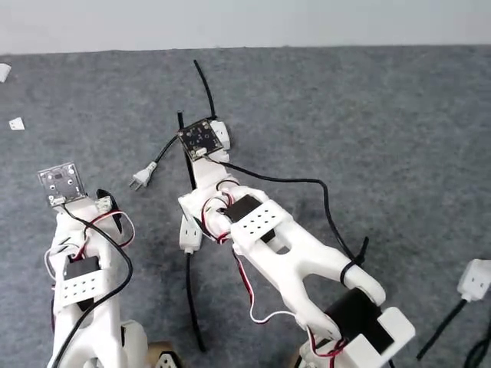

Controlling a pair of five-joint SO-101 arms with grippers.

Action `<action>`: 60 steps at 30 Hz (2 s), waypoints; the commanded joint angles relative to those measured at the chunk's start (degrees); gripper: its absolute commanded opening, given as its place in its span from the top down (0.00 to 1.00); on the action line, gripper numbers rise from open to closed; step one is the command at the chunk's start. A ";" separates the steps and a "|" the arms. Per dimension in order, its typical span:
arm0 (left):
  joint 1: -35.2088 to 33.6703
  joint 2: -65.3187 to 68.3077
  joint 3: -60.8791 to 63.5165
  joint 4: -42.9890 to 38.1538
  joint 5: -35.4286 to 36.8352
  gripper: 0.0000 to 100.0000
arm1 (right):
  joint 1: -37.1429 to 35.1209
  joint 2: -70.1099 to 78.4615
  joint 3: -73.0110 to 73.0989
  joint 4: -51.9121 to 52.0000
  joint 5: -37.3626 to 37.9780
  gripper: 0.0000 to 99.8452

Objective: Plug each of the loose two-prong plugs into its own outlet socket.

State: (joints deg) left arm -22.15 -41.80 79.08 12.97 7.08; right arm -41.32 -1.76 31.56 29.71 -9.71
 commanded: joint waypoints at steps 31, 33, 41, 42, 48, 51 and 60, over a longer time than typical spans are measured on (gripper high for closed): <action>-0.44 -0.70 0.13 -1.49 -3.25 0.92 | -5.93 2.86 1.58 10.51 10.20 0.99; -0.44 -0.70 0.13 -1.49 -3.25 0.92 | -5.85 2.68 1.58 10.51 10.11 0.95; -0.53 -0.70 0.13 -1.41 -3.25 0.92 | -8.57 2.42 -0.18 10.51 1.23 0.76; -0.53 -0.70 0.13 -1.41 -3.25 0.92 | -9.19 2.68 -0.79 10.51 0.44 0.76; -1.14 -0.79 0.13 -1.41 -3.25 0.92 | -11.82 2.86 -2.55 10.33 -5.98 0.76; -2.90 -1.05 0.04 -1.49 -2.90 0.92 | -13.85 2.95 -2.55 10.24 -6.33 0.76; -3.96 -1.14 -0.22 -1.58 -2.81 0.92 | -14.90 7.16 -5.89 12.53 -6.07 0.87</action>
State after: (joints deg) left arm -25.93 -41.80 79.69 12.97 4.35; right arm -56.00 5.19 30.42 40.35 -15.16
